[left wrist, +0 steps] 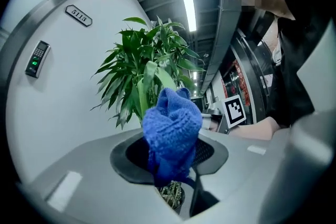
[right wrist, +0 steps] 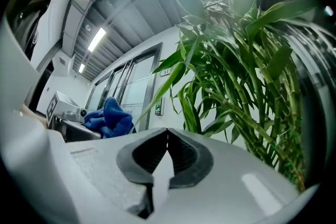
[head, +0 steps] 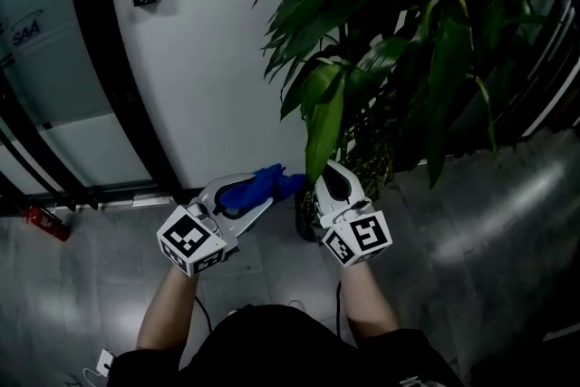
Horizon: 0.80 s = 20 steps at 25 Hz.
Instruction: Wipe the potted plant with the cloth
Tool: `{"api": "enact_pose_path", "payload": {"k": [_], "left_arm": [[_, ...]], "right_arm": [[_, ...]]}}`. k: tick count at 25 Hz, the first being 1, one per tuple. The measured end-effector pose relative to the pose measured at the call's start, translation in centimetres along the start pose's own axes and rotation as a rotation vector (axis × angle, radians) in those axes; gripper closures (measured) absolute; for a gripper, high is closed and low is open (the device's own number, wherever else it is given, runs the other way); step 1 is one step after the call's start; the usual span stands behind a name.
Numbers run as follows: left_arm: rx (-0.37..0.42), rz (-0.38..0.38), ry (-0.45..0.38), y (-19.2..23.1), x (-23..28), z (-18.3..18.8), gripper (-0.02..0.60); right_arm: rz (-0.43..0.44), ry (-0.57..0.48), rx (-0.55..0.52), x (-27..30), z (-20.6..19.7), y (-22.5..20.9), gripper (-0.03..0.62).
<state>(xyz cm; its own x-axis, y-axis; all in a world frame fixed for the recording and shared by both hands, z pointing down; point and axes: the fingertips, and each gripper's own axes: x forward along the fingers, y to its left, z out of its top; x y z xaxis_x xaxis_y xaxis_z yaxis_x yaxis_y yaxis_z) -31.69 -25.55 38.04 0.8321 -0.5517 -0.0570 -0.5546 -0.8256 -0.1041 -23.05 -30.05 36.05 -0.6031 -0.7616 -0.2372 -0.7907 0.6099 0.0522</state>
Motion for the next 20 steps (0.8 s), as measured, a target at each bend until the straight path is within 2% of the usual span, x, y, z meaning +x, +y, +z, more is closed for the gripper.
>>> {"api": "enact_pose_path", "payload": {"k": [3,5,7,10,15,20], "left_arm": [[-0.112,0.005,-0.037,0.6,-2.0,-0.3,0.427],[-0.214,-0.011,-0.086,0.9,-3.2,-0.2,0.427],[-0.275,-0.029,-0.136,1.0,-4.4,-0.1,0.428],[-0.271,-0.04,-0.177,1.1,-6.2,0.1,0.426],[-0.266,-0.043,-0.201,1.0,-8.9,-0.4,0.426],[-0.269,-0.012,-0.213,0.2,-11.2,-0.6,0.426]], "right_arm": [[-0.037,0.031,0.018,-0.4,-1.2,0.3,0.591],[-0.069,0.053,0.018,-0.6,-1.9,0.6,0.591],[-0.098,0.07,0.011,-1.0,-2.3,1.2,0.591],[-0.147,0.094,0.003,-2.8,-2.5,2.2,0.591],[-0.219,0.144,-0.007,-6.1,-3.4,3.2,0.591],[-0.245,0.124,-0.009,-8.8,-2.7,3.3,0.591]]}}
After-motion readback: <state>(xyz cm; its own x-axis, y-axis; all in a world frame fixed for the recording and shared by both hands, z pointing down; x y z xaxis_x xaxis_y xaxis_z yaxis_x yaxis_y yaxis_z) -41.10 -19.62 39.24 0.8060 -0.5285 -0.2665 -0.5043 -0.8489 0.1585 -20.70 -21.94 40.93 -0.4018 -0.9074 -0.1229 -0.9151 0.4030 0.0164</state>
